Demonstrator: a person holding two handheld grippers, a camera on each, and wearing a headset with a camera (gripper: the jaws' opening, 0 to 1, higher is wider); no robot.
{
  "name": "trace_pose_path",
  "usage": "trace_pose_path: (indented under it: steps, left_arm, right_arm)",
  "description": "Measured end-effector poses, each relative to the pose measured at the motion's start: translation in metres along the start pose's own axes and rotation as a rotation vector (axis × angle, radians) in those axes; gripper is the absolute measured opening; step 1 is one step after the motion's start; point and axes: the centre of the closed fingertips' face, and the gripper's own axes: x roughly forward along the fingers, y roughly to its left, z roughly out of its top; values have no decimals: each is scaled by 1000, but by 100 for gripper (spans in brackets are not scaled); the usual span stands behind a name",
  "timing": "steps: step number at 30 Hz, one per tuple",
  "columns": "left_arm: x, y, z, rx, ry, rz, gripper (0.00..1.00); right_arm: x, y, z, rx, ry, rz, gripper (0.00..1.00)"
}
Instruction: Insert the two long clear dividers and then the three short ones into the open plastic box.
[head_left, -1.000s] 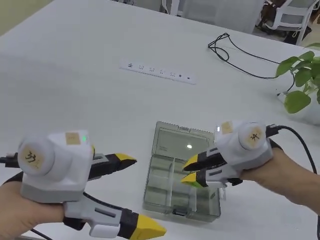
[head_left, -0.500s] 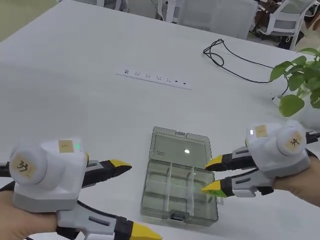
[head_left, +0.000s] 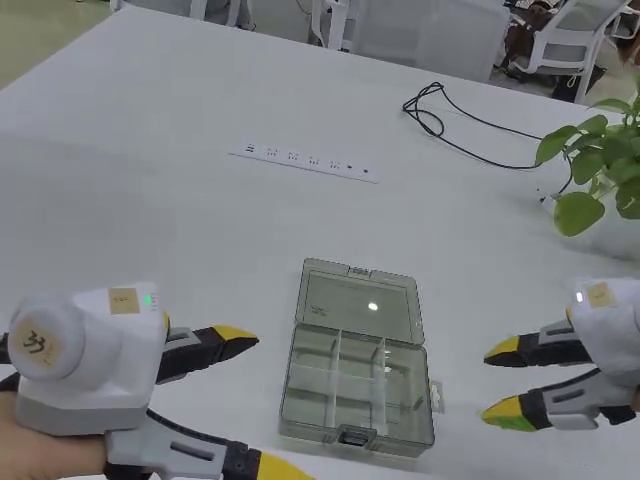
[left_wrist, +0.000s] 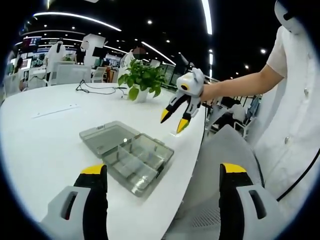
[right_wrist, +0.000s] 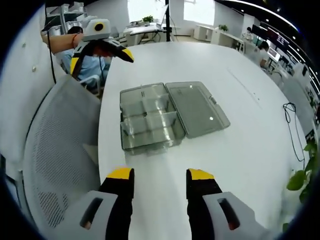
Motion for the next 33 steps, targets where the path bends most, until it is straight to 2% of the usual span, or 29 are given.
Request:
trace_pose_path:
  steps: [5, 10, 12, 17, 19, 23, 27, 33]
  left_arm:
    - [1, 1, 0, 1, 3, -1, 95]
    - [1, 3, -1, -3, 5, 0, 95]
    - [0, 4, -1, -7, 6, 3, 95]
    - [-1, 5, -1, -11, 6, 8, 95]
    - [0, 6, -1, -13, 5, 9, 95]
    - [1, 6, 1, -15, 5, 10, 95]
    - [2, 7, 2, -17, 3, 11, 95]
    - [2, 7, 2, -23, 3, 12, 95]
  right_arm:
    - [-5, -4, -27, 14, 50, -4, 47]
    - [-6, -2, -50, 6, 123, 5, 50]
    - [-7, -3, -63, -8, 167, 7, 51]
    - [-9, -9, -88, -29, 242, 8, 51]
    - [-9, -18, -105, -41, 277, 15, 51]
    - [-9, -17, -119, -72, 339, 25, 51]
    - [-7, -17, -128, -87, 375, 37, 51]
    - [-5, -19, -138, -171, 441, 40, 47]
